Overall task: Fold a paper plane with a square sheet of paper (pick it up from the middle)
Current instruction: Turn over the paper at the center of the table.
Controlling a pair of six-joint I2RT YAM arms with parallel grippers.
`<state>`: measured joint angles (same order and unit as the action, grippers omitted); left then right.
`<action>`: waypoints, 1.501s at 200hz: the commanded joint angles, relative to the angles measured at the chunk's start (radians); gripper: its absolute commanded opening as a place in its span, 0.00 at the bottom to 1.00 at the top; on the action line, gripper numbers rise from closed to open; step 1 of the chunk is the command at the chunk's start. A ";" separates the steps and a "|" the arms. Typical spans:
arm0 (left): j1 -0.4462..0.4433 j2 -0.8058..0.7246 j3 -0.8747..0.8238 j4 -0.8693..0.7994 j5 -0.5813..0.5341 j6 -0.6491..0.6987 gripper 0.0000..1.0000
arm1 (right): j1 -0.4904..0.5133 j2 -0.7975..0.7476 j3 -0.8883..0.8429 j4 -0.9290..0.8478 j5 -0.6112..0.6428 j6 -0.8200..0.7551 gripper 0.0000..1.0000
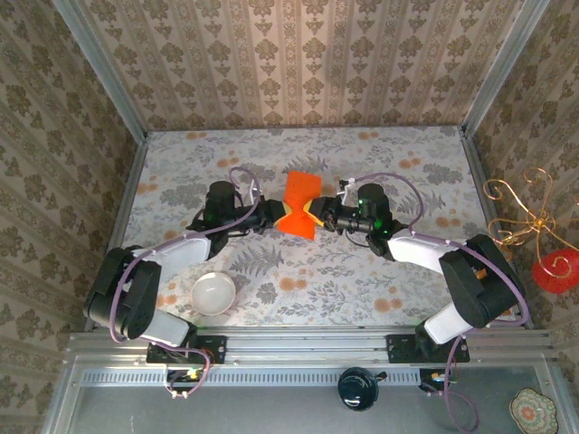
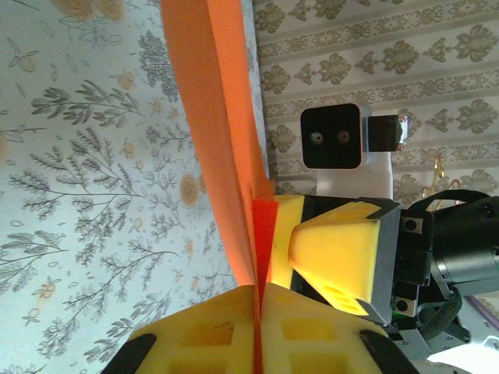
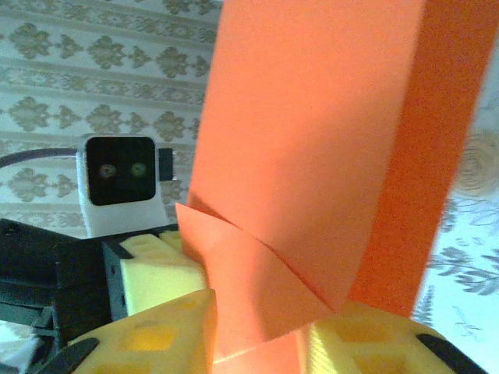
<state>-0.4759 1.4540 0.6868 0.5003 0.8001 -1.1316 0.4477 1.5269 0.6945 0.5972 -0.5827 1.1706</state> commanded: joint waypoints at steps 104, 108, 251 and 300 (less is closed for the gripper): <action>-0.042 -0.074 0.426 -1.147 -0.650 0.735 0.10 | -0.030 -0.294 0.117 -0.728 0.438 -0.376 0.49; -0.057 -0.064 0.447 -1.171 -0.687 0.750 0.10 | -0.030 -0.295 0.121 -0.741 0.443 -0.381 0.49; -0.394 0.466 0.835 -1.406 -1.427 0.630 0.11 | -0.070 -0.359 0.078 -0.827 0.473 -0.396 0.50; -0.396 0.541 0.809 -1.272 -1.151 0.505 0.19 | -0.073 -0.350 0.049 -0.812 0.426 -0.412 0.50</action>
<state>-0.8780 1.9953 1.5082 -0.8391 -0.5045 -0.5224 0.3798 1.1805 0.7563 -0.1936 -0.1371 0.7830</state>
